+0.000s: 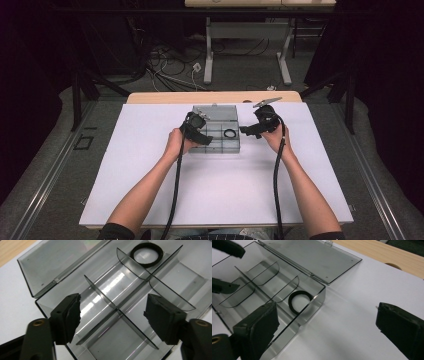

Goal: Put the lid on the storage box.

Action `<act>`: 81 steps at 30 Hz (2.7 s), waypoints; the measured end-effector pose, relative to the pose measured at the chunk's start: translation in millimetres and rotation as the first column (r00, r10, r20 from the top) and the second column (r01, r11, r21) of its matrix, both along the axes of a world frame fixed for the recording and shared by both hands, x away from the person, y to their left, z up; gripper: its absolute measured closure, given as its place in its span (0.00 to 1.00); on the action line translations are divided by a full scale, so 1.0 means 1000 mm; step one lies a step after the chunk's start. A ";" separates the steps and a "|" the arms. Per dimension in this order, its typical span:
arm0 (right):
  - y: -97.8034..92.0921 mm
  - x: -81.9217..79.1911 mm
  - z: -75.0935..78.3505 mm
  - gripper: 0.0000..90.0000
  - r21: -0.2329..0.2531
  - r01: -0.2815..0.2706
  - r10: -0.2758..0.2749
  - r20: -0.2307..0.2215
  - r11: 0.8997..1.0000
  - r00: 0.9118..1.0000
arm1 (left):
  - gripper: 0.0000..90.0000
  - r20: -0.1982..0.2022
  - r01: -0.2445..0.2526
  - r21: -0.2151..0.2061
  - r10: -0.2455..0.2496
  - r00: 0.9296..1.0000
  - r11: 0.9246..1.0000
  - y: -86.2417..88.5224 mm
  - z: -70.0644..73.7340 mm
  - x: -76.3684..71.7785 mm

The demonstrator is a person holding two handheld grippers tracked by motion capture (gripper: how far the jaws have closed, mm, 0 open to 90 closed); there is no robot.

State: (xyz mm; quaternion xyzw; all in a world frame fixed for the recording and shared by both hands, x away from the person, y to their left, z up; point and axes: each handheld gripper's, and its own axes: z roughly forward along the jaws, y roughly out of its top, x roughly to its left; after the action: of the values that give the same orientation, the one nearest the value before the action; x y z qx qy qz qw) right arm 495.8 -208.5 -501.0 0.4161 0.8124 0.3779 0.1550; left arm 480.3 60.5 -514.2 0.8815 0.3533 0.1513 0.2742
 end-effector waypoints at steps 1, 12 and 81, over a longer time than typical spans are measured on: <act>0.000 0.000 0.001 0.08 0.001 0.008 -0.008 0.002 1.000 1.000 | 0.36 0.000 0.003 0.005 -0.003 1.000 1.000 0.000 -0.001 0.001; 0.004 0.008 -0.004 0.60 -0.044 0.037 -0.035 0.049 0.998 0.998 | 0.60 -0.039 0.017 0.022 -0.016 0.999 1.000 -0.006 -0.013 0.007; 0.033 0.068 -0.037 1.00 0.016 0.155 -0.155 0.030 0.988 0.987 | 0.66 -0.043 0.027 0.002 -0.027 0.999 1.000 -0.004 -0.023 0.008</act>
State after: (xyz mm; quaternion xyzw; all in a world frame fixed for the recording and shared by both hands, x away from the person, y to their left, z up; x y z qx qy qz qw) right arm 563.5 -175.2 -537.7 0.4732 0.7725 0.3764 0.1938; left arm 488.1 56.6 -537.5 0.8895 0.3471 0.1293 0.2674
